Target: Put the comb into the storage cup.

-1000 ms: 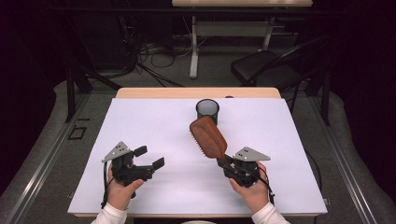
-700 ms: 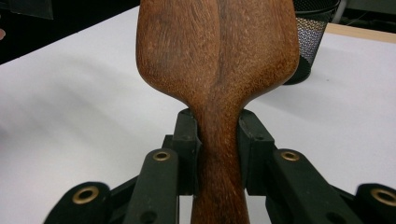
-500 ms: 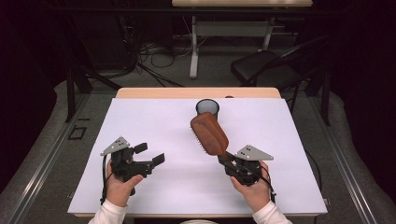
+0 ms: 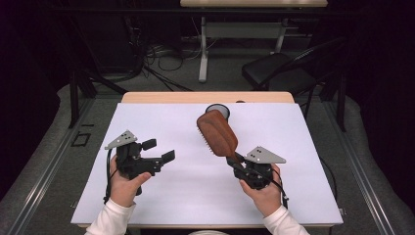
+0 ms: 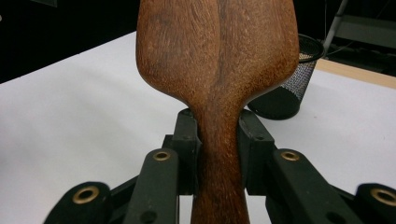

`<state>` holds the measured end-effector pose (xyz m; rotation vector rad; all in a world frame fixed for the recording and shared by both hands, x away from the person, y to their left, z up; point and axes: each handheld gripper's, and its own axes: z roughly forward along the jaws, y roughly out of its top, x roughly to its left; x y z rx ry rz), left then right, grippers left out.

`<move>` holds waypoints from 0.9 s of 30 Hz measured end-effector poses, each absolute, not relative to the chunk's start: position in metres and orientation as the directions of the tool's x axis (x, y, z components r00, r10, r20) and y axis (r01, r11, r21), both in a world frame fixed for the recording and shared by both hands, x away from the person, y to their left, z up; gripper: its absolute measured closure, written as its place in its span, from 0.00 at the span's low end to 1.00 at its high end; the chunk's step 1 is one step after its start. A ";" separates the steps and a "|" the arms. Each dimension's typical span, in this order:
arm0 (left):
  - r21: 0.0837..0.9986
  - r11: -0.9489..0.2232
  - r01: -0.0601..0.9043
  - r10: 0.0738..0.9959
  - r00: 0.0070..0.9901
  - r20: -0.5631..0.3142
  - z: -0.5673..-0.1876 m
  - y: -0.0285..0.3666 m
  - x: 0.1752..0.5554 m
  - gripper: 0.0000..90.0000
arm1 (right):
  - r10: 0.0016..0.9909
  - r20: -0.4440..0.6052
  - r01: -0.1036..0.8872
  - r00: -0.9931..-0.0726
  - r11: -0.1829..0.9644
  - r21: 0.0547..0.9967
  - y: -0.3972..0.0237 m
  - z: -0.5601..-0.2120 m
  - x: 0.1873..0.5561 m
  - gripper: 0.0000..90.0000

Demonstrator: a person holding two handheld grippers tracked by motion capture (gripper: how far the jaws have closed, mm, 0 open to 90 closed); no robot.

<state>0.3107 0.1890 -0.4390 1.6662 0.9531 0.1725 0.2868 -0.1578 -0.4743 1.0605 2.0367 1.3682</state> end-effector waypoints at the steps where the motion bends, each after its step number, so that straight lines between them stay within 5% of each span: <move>1: 0.869 -0.021 0.495 0.652 0.666 -0.363 -0.437 0.187 0.311 0.04 | 0.803 0.038 0.337 -0.595 0.207 0.918 -0.157 -0.474 0.287 0.80; 27: 0.864 -0.045 0.501 0.605 0.702 -0.375 -0.393 0.150 0.330 0.04 | 0.801 0.039 0.271 -0.598 0.156 0.950 -0.144 -0.460 0.299 0.80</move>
